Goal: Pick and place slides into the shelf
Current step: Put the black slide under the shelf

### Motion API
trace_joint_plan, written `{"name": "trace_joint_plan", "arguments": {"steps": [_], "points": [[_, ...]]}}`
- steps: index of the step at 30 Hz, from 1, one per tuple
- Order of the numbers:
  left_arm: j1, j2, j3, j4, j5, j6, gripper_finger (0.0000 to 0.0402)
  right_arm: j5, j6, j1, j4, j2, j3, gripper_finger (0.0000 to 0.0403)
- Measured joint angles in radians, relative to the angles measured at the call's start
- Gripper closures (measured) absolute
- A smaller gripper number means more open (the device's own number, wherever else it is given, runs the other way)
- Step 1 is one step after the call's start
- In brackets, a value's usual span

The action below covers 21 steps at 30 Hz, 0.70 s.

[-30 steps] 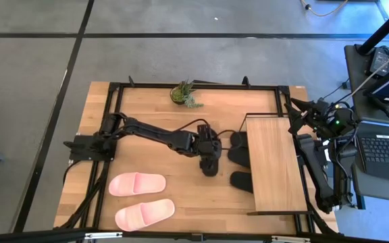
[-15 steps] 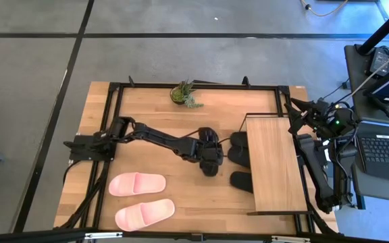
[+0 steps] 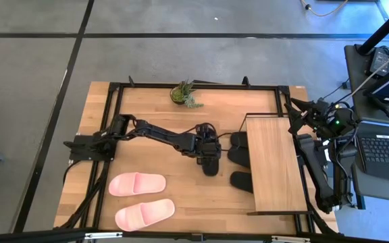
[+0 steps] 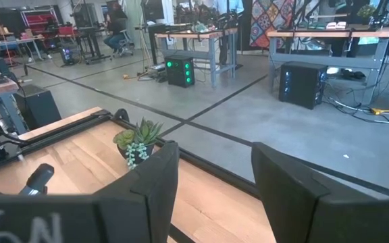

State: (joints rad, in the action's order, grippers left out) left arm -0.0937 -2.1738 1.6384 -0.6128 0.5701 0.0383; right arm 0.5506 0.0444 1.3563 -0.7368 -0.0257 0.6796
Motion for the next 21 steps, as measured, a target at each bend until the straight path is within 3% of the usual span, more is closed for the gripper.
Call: {"name": "trace_joint_plan", "arguments": {"steps": [6,16,19,21], "points": [[-0.017,0.000,-0.009,0.002,0.038,0.001,0.0224,0.000,0.000,0.000,0.000,0.000,0.000,0.0215],[-0.024,0.001,-0.008,0.002,0.041,-0.002,0.0384,0.000,0.005,0.000,0.000,0.000,0.000,0.0215],[-0.023,0.002,-0.008,0.002,0.040,-0.003,0.0390,0.011,0.063,0.000,-0.008,0.000,0.000,0.0215],[-0.026,0.002,-0.008,0.002,0.037,-0.007,0.0389,0.079,0.083,0.000,-0.009,0.000,0.000,0.0215]]}}
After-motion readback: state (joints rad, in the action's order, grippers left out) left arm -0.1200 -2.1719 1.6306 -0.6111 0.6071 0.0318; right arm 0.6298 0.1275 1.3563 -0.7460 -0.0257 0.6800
